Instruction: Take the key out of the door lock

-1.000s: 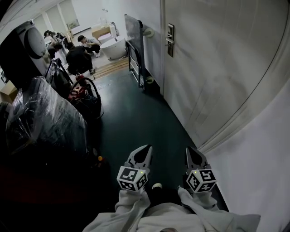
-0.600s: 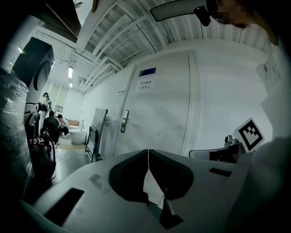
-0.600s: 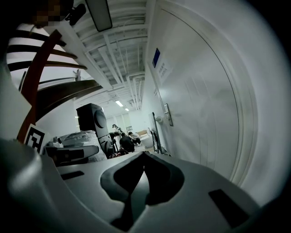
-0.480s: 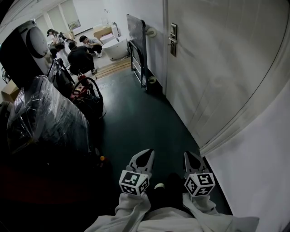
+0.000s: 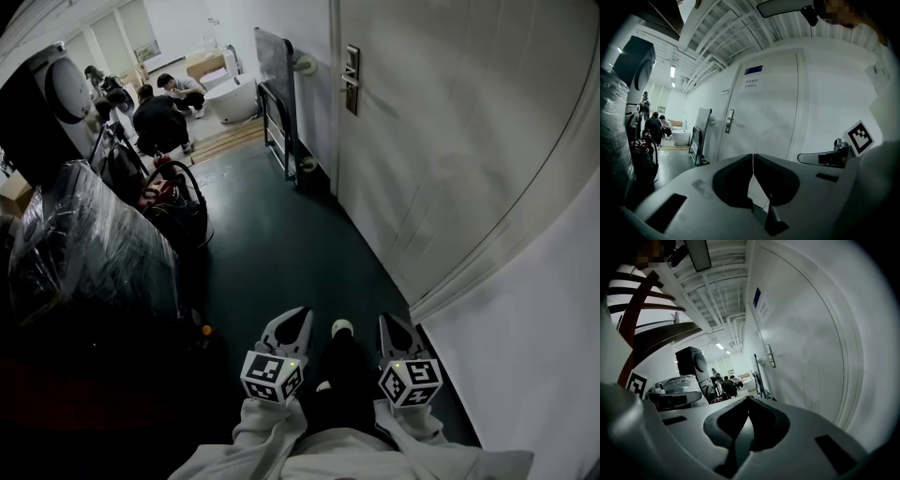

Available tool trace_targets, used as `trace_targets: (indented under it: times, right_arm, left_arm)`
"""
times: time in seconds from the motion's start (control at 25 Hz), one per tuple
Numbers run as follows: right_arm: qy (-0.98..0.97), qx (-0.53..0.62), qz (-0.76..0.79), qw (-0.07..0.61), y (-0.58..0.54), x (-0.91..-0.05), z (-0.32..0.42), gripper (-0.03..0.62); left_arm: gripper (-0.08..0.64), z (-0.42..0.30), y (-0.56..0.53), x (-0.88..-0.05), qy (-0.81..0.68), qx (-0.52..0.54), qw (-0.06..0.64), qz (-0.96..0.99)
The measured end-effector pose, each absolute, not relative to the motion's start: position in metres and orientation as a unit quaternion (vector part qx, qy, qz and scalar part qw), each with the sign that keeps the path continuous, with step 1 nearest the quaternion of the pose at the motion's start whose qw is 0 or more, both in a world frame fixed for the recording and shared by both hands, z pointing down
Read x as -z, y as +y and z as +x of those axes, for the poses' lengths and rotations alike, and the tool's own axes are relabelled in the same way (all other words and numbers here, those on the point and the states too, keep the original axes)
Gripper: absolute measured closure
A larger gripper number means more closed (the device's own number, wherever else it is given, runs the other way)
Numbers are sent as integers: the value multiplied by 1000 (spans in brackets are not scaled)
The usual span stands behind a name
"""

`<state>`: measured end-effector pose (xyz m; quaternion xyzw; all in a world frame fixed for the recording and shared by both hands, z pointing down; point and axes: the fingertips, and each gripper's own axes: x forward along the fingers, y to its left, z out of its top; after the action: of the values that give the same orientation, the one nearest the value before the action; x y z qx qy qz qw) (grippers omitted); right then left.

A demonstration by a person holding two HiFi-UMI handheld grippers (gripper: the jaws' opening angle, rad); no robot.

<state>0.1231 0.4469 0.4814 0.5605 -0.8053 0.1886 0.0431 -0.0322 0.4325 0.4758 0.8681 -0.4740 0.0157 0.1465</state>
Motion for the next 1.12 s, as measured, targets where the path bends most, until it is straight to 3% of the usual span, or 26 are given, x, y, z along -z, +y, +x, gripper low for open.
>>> trace_targets:
  times: [1.12]
  right_arm:
    - [-826, -190, 528, 58, 182, -472, 134, 540]
  left_arm:
    - [545, -23, 185, -456, -508, -3, 141, 850]
